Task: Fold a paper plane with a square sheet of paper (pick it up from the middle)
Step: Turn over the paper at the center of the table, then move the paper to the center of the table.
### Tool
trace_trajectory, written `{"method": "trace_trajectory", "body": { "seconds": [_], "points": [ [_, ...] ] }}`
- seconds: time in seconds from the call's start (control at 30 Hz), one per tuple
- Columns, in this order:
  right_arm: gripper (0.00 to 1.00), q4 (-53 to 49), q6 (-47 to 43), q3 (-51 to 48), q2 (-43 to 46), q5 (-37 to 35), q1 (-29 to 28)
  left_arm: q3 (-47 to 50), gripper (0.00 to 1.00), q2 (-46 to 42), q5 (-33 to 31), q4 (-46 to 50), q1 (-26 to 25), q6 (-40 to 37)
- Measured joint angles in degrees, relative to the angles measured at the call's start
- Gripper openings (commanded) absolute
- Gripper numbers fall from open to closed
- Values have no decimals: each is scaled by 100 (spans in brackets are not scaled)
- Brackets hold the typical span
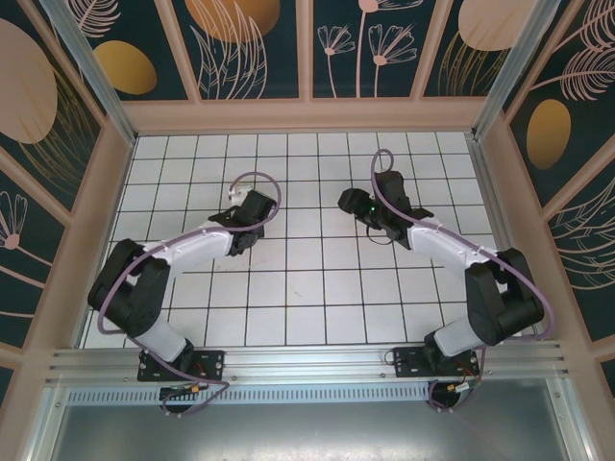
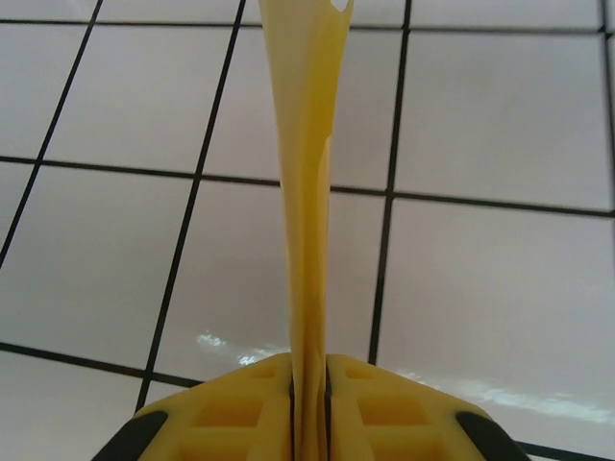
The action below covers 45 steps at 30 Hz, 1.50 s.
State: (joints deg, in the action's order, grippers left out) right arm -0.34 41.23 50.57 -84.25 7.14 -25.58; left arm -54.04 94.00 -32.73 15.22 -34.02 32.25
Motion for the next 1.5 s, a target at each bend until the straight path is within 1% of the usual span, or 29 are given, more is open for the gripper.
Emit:
{"method": "trace_trajectory", "body": {
  "seconds": [0.13, 0.3, 0.47, 0.63, 0.73, 0.77, 0.83, 0.9, 1.03, 1.1, 1.2, 1.37, 1.5],
  "points": [
    [64, -7, 125, -127, 260, -291, 13, -227, 20, 678, -173, 304, -208, 59],
    [64, -11, 284, -280, 358, -437, 118, -597, 27, 1213, -61, 306, -446, 101],
    [64, -31, 376, -350, 358, -457, 140, -673, 41, 1290, 275, 278, -531, 111],
    [64, -31, 387, -350, 358, -457, 140, -643, 61, 1228, 817, 70, -531, 57],
    [63, -33, 378, -348, 348, -459, 131, -378, 72, 791, 1196, -177, -498, -20],
    [62, -33, 363, -341, 330, -468, 111, -260, 75, 520, 1353, -243, -468, -44],
    [62, -52, 350, -280, 229, -507, 15, -55, 81, 7, 1600, -422, -361, -66],
    [60, -74, 304, -118, 20, -584, -201, 162, 84, -557, 1895, -645, -140, -57],
    [51, -136, 216, 492, -614, -662, -811, 627, 90, -1329, 2382, -1040, 492, 70],
    [46, -168, 181, 968, -1091, -658, -1174, 857, 93, -1534, 2470, -1117, 809, 164],
    [38, -260, 92, 1823, -1917, -566, -1687, 1132, 95, -1668, 2546, -1117, 1145, 323],
    [34, -498, 76, 3095, -3082, -400, -2280, 1528, 97, -1792, 2767, -1121, 1652, 616],
    [32, -807, 63, 3993, -3838, -254, -2527, 1751, 98, -1987, 2841, -1126, 1978, 817]
  ]
}}
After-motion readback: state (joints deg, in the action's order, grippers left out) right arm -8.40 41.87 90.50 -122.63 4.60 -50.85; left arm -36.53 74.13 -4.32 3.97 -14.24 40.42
